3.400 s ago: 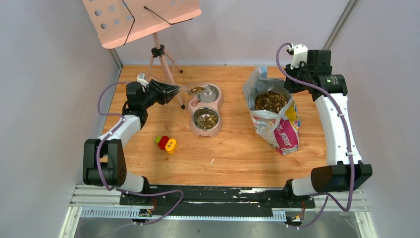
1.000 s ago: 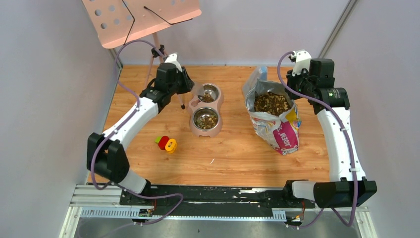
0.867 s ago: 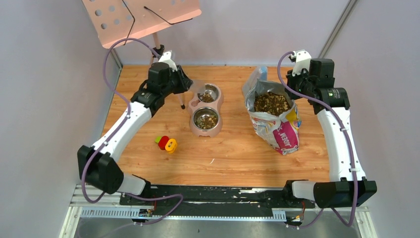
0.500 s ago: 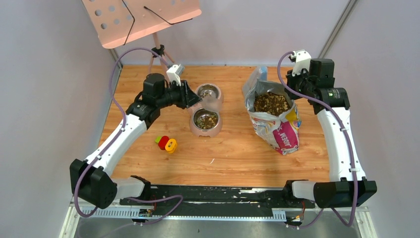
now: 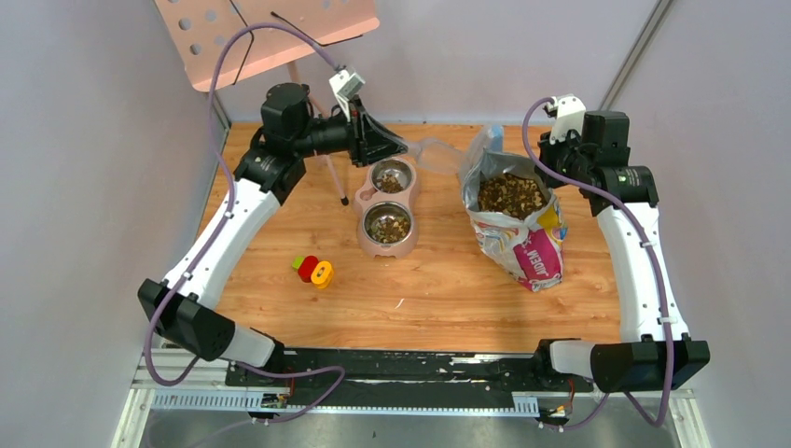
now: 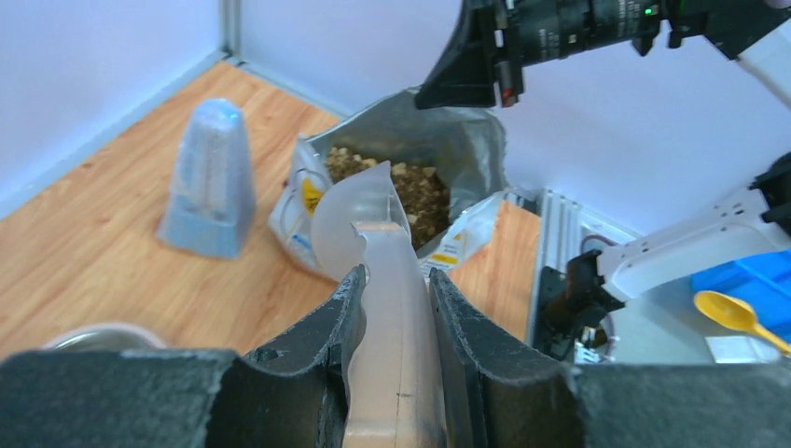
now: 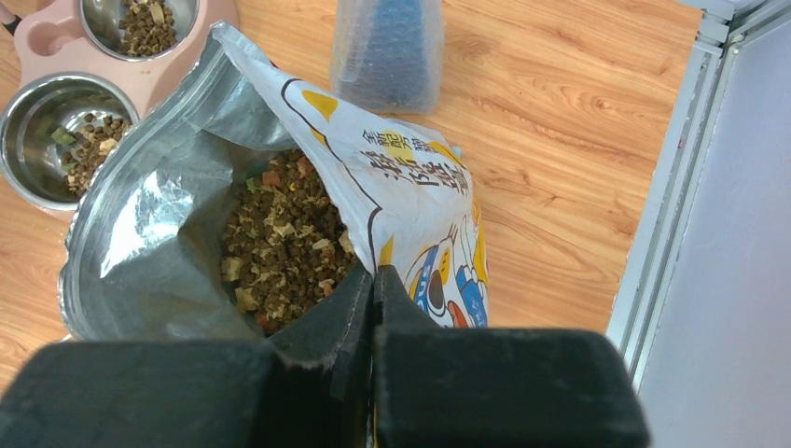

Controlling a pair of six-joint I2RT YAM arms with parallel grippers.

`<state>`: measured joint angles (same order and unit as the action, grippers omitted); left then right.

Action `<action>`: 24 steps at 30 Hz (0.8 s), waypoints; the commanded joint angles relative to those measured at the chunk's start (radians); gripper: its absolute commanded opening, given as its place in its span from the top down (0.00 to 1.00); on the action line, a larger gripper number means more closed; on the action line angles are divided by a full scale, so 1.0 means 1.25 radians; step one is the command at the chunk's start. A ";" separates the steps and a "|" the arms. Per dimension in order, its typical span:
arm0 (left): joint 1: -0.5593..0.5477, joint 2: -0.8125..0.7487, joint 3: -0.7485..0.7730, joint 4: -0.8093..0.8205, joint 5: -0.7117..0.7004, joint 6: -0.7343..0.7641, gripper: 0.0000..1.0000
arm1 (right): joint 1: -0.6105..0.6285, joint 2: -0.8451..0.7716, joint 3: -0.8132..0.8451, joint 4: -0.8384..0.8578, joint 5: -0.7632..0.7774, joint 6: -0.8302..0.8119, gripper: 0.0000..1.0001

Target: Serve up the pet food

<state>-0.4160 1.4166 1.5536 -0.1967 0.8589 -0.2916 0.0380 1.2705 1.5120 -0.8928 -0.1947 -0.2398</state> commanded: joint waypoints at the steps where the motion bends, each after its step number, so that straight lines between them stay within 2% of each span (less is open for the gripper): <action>1: -0.059 0.078 0.055 0.050 0.039 -0.050 1.00 | -0.005 -0.043 0.008 0.034 -0.016 0.015 1.00; 4: -0.116 0.147 0.153 -0.017 0.037 -0.017 1.00 | -0.004 -0.037 0.017 0.035 -0.020 0.013 1.00; 11: -0.185 0.341 0.329 -0.177 -0.093 0.092 1.00 | -0.004 -0.037 0.007 0.040 -0.030 0.022 1.00; 19: -0.259 0.486 0.406 -0.142 -0.219 0.174 1.00 | -0.004 -0.047 -0.013 0.051 -0.026 0.028 1.00; 24: -0.299 0.524 0.342 -0.038 -0.340 0.223 1.00 | -0.005 -0.045 -0.008 0.058 -0.025 0.032 1.00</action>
<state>-0.7593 2.0499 2.0083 -0.3649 0.5888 -0.1066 0.0380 1.2606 1.4864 -0.8570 -0.2111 -0.2226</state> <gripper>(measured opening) 0.348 0.017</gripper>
